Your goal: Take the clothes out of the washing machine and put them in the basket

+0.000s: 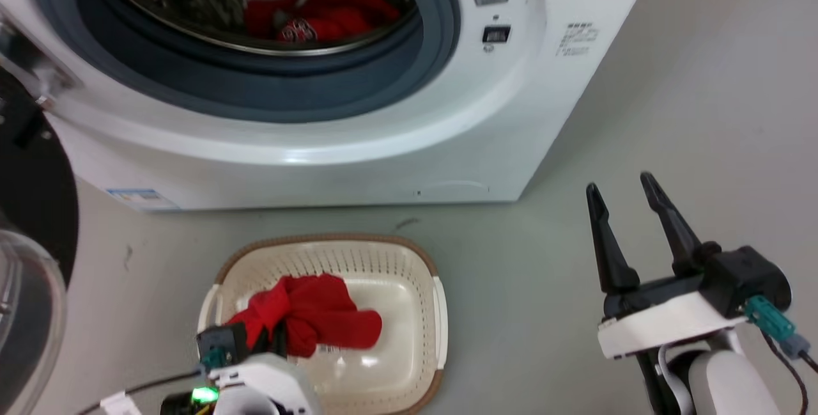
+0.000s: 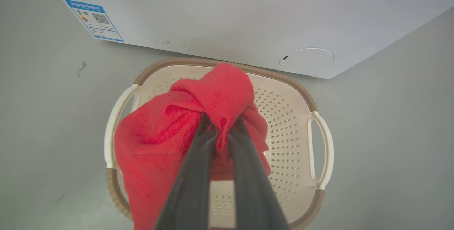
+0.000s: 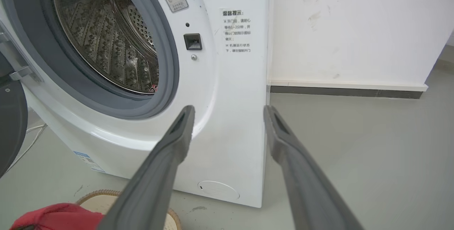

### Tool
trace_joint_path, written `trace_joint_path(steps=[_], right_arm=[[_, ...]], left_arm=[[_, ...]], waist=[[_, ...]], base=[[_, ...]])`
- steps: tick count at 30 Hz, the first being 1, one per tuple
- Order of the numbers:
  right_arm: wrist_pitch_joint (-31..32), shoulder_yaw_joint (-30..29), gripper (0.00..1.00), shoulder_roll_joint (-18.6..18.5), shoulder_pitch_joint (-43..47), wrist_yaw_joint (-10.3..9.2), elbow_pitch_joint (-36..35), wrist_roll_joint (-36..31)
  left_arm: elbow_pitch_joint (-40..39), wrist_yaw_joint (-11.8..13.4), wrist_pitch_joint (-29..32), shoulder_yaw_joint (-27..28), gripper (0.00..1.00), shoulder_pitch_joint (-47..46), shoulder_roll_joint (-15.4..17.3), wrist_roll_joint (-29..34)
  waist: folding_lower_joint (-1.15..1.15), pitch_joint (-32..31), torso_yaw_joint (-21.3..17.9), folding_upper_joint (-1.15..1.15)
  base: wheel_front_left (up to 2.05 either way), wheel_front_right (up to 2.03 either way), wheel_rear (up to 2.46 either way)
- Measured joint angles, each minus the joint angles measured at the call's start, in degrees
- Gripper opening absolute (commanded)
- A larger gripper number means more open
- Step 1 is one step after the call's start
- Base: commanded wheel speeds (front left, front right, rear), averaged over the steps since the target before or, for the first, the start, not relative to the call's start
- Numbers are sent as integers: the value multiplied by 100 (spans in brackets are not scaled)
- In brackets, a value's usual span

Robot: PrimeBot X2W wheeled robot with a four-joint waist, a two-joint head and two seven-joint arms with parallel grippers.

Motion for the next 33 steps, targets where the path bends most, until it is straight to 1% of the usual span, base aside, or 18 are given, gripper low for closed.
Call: trace_joint_path(steps=[5,10,13,19,25,27,28,29,33], right_arm=[[-63,109,100,0,-358,0,9,-16],[-130,203,100,-1,-624,0,53,-9],[-178,285,100,0,-783,1,71,14],[-270,339,100,-1,-1009,1,129,56],[-343,385,100,0,-1131,0,225,74],[-370,377,100,-1,-1176,0,245,75],[-371,377,100,0,-1192,1,260,78],[-375,375,100,0,-1200,1,277,94],[-398,314,100,0,-1207,1,368,98]], left_arm=[[1263,-103,-203,102,0,-963,1,-91],[2287,-152,-325,211,0,-1833,12,-180],[2772,-192,-358,258,0,-2230,32,-232],[3457,-190,-409,302,0,-2812,69,-291],[3885,-169,-335,355,0,-2988,142,-398],[3953,-168,-244,334,44,-2988,146,-399],[3979,-165,-218,328,85,-2984,152,-401],[3999,-146,-204,336,100,-2980,149,-420],[4039,-141,-201,301,100,-2870,137,-435]], waist=[[0,604,-71,0],[0,1198,-184,0],[1,1533,-272,0],[0,2114,-460,0],[0,2446,-648,0],[0,2497,-674,0],[0,2504,-682,0],[0,2497,-685,0],[0,2382,-670,0]], base=[[0,0,0],[0,0,0],[0,0,0],[0,0,0],[0,0,0],[0,0,0],[0,0,0],[0,0,0],[0,0,0]])
